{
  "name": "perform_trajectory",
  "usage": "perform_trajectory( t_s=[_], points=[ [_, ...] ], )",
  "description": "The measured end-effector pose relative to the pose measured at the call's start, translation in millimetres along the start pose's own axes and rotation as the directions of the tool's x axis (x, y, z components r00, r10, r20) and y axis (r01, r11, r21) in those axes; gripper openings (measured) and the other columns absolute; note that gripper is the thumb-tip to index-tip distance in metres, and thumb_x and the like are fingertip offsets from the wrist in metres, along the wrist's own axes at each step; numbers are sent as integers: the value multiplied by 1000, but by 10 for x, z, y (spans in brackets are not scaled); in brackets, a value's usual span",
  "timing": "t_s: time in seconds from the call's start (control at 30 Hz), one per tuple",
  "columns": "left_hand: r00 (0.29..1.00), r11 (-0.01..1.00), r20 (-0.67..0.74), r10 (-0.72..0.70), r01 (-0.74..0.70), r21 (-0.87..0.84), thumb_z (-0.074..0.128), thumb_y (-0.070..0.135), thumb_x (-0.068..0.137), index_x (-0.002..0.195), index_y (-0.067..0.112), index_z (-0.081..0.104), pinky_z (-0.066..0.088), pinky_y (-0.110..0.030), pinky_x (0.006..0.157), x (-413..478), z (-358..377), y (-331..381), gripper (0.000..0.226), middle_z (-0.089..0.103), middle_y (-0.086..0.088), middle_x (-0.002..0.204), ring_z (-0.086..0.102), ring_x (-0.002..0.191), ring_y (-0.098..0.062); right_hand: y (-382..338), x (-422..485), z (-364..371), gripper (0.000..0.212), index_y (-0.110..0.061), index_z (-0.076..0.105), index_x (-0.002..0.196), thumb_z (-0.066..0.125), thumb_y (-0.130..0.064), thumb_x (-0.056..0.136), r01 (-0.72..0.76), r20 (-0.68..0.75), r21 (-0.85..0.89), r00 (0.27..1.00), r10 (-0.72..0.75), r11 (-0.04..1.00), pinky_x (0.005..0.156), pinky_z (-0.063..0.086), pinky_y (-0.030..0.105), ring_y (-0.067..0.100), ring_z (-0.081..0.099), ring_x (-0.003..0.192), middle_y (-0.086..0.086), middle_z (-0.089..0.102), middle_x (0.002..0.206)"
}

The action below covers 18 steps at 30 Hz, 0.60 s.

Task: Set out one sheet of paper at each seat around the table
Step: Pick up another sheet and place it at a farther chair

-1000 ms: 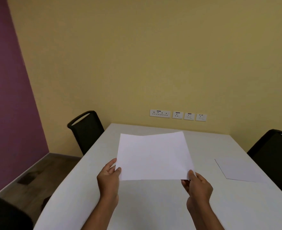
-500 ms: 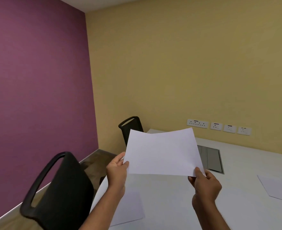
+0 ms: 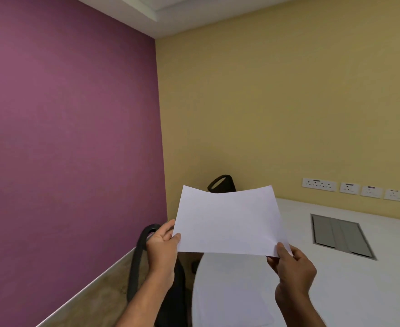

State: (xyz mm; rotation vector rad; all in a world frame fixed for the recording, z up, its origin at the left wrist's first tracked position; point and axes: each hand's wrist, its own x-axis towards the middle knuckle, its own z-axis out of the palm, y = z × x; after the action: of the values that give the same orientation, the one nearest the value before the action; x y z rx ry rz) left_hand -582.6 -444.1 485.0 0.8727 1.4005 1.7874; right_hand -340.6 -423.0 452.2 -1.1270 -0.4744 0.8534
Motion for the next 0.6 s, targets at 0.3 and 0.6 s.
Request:
perform_trajectory(
  t_s=[0.3, 0.6],
  points=[
    [1000, 999, -9, 9, -9, 33, 64, -1, 91, 121, 17, 66, 54, -10, 61, 891, -1323, 232, 35, 72, 12, 97, 67, 88, -2, 503, -950, 1139, 12, 0, 68, 102, 67, -8, 93, -22, 12, -10, 1000, 22, 1000, 74, 58, 35, 29, 71, 72, 12, 69, 104],
    [1000, 1000, 8, -19, 19, 18, 64, -1, 90, 123, 19, 65, 56, -20, 75, 1795, -1736, 131, 38, 72, 6, 106, 68, 95, -7, 926, -1011, 1994, 16, -1, 68, 107, 67, -10, 95, -23, -10, -7, 1000, 23, 1000, 70, 57, 33, 33, 72, 82, 15, 70, 109]
  ],
)
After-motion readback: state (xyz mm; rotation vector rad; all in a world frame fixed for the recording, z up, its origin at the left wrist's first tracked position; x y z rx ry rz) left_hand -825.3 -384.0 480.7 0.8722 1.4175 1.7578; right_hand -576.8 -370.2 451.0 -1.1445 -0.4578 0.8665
